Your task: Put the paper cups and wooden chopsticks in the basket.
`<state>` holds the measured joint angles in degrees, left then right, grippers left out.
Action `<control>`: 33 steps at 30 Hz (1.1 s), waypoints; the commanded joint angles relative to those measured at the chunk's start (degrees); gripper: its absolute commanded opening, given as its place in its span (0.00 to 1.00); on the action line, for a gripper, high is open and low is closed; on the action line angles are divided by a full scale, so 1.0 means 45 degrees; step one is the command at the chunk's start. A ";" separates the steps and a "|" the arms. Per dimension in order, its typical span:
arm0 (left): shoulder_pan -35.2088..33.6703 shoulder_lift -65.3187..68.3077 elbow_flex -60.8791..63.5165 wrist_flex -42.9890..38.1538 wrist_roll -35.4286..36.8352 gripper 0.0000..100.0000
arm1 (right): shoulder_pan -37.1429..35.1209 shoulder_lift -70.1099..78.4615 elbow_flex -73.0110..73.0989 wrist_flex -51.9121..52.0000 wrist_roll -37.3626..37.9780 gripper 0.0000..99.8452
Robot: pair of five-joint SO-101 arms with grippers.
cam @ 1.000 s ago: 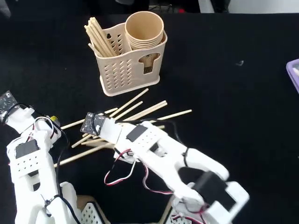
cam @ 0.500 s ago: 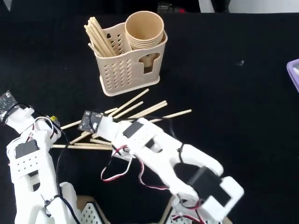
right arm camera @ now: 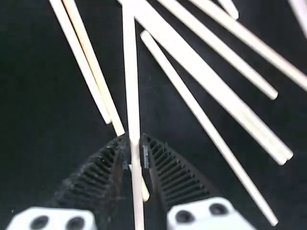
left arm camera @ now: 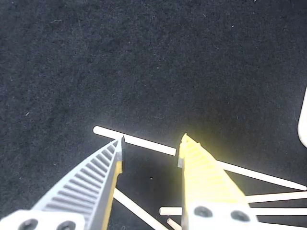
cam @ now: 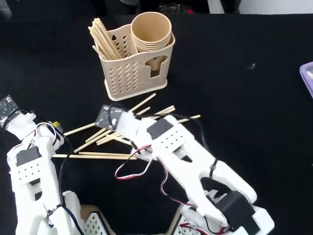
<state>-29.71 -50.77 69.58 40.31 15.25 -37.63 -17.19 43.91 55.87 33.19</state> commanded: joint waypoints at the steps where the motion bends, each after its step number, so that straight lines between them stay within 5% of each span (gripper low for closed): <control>1: 0.0010 -0.0332 -0.0068 -0.0234 -0.0078 0.20 | -0.1192 -0.0498 -0.0244 -0.1211 -0.0996 0.01; 9: 0.0010 -0.0332 -0.0068 -0.0234 -0.0078 0.20 | -0.2090 0.2081 -0.0127 -0.3184 -0.2559 0.02; 17: 0.0010 -0.0332 -0.0068 -0.0234 -0.0078 0.20 | -0.2110 0.3018 -0.0772 -0.1954 -0.2716 0.24; 33: 0.0010 -0.0332 -0.0068 -0.0234 -0.0078 0.20 | -0.2051 0.3780 -0.0830 -0.1856 -0.1368 0.01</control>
<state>-29.71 -50.77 69.58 40.31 15.25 -45.98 1.10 41.10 46.55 27.03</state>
